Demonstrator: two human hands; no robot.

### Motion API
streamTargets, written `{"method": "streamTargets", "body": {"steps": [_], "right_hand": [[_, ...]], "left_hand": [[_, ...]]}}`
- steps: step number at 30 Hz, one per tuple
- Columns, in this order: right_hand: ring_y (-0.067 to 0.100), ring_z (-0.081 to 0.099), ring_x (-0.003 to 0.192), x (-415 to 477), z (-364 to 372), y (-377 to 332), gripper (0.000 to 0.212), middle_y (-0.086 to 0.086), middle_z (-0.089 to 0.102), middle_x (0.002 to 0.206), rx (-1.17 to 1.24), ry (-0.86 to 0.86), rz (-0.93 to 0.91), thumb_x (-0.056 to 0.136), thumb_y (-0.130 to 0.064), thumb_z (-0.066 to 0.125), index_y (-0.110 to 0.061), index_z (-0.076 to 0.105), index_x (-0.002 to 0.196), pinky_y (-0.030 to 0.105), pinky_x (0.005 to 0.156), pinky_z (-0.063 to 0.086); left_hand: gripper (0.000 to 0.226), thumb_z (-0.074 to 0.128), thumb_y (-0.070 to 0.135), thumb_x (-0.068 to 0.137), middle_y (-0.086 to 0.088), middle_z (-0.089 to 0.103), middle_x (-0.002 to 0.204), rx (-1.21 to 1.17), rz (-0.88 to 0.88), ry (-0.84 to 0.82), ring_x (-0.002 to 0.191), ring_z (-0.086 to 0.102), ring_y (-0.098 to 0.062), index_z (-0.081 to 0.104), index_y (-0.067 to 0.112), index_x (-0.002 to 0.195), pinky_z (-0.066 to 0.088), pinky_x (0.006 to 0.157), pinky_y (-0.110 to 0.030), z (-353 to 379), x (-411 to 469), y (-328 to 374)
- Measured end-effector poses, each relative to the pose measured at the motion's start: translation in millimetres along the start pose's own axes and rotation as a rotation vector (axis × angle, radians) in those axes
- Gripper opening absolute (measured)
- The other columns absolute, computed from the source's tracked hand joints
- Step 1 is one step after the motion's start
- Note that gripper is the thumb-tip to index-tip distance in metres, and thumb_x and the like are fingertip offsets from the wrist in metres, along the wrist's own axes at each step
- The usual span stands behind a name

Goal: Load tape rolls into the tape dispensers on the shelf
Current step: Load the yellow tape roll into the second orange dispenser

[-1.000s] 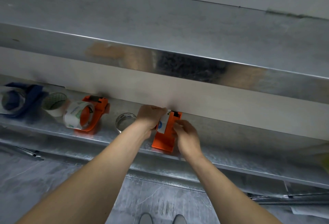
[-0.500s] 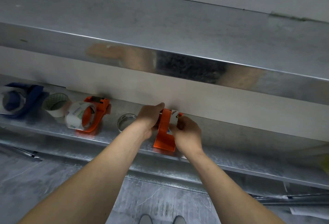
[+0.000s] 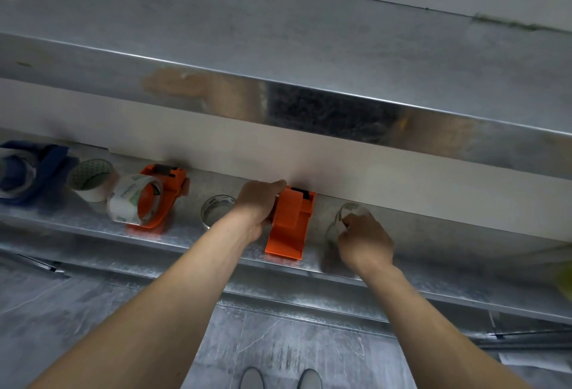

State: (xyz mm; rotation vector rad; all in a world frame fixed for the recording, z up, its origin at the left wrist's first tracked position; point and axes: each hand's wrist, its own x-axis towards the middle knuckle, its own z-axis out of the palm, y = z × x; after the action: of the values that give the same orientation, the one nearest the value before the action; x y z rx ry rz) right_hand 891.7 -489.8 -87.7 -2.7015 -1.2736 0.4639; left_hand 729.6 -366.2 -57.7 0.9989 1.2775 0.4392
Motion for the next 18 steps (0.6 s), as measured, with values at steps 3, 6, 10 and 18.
{"method": "streamTargets", "body": {"steps": [3,6,10,18], "right_hand": [[0.028,0.063,0.098,-0.5,14.9,10.1,0.028,0.004,0.069,0.109,-0.093,-0.143,0.036,0.085,-0.011,0.049,-0.023,0.068,0.102,0.029,0.068,0.047],[0.026,0.062,0.089,0.7,18.6,15.1,0.027,0.004,0.069,0.106,-0.087,-0.158,0.028,0.086,-0.01,0.049,-0.021,0.068,0.102,0.03,0.064,0.047],[0.026,0.064,0.098,-0.8,14.0,12.2,0.022,-0.001,0.07,0.108,-0.053,-0.028,0.005,0.084,-0.026,0.056,-0.028,0.07,0.1,0.032,0.076,0.053],[0.021,0.058,0.113,-12.5,10.1,-20.1,0.041,-0.005,0.065,0.123,0.15,0.147,-0.175,0.083,-0.043,0.063,-0.03,0.065,0.122,0.03,0.095,0.042]], "left_hand": [[0.043,0.056,0.032,0.093,-0.013,0.064,0.09,-0.016,-0.006,-0.008,0.08,0.063,-0.027,0.058,0.0,0.121,0.049,0.072,-0.037,0.1,-1.8,0.5],[0.043,0.056,0.031,0.093,-0.013,0.062,0.088,-0.003,0.003,-0.008,0.079,0.062,-0.027,0.058,-0.001,0.121,0.049,0.072,-0.037,-0.3,-3.3,1.1],[0.04,0.06,0.031,0.091,-0.013,0.066,0.085,0.02,0.013,0.001,0.076,0.065,-0.028,0.062,-0.001,0.115,0.051,0.067,-0.037,-1.2,-6.1,0.8],[0.031,0.058,0.032,0.093,-0.014,0.07,0.091,0.074,0.022,0.015,0.086,0.067,-0.031,0.062,0.003,0.104,0.053,0.082,-0.042,-1.8,-16.2,2.8]]}}
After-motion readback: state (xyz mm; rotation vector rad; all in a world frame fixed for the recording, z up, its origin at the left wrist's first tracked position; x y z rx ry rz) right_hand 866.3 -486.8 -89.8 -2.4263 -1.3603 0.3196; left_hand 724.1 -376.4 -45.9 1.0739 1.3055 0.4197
